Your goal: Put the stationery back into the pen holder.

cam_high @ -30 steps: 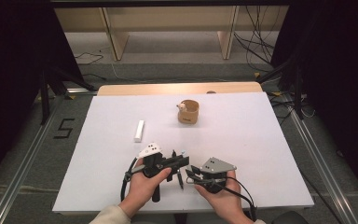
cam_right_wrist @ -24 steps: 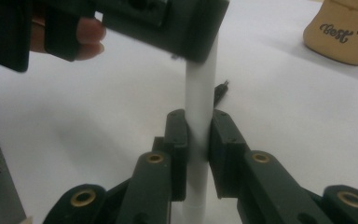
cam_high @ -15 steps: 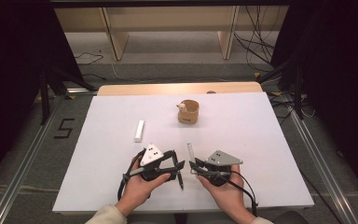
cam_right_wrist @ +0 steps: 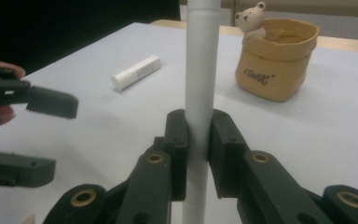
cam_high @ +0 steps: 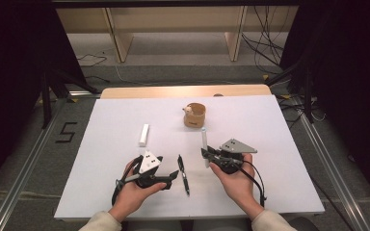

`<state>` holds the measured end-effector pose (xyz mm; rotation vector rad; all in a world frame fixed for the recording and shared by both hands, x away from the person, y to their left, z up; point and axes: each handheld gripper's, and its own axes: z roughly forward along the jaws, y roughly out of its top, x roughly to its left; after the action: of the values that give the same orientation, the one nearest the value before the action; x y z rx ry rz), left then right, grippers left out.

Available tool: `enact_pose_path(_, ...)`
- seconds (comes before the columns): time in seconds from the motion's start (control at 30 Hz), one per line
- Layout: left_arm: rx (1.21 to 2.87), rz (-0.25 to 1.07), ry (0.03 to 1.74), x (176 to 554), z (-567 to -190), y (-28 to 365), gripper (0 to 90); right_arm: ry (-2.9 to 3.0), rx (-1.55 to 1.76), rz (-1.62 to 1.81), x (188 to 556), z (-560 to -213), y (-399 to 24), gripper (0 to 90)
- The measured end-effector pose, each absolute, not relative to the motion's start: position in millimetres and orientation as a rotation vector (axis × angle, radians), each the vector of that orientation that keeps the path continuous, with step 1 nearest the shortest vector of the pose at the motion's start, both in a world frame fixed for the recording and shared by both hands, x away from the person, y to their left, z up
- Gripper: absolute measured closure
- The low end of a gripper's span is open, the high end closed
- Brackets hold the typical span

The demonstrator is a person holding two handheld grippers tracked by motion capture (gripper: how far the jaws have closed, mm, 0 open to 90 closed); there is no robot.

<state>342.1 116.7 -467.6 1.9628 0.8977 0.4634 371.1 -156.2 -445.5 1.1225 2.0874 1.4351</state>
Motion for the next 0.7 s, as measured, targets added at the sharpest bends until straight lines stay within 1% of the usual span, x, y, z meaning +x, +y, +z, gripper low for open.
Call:
enact_pose_path(0.13, 1.988, 0.463, 0.904, 342, -471, 122, 23.6, 2.059, 1.144, 1.430, 384, -443, -157, 78.8)
enact_pose_path(0.47, 2.036, 0.441, 0.918, 340, -479, 140, 23.2, 2.014, 1.170, 1.424, 403, -438, -160, 78.8)
enact_pose_path(0.53, 2.058, 0.454, 0.919, 339, -480, 142, 24.5, 2.011, 1.175, 1.422, 407, -438, -160, 78.8)
enact_pose_path(0.7, 2.086, 0.439, 0.958, 340, -480, 143, 26.0, 1.998, 1.182, 1.415, 414, -436, -160, 78.8)
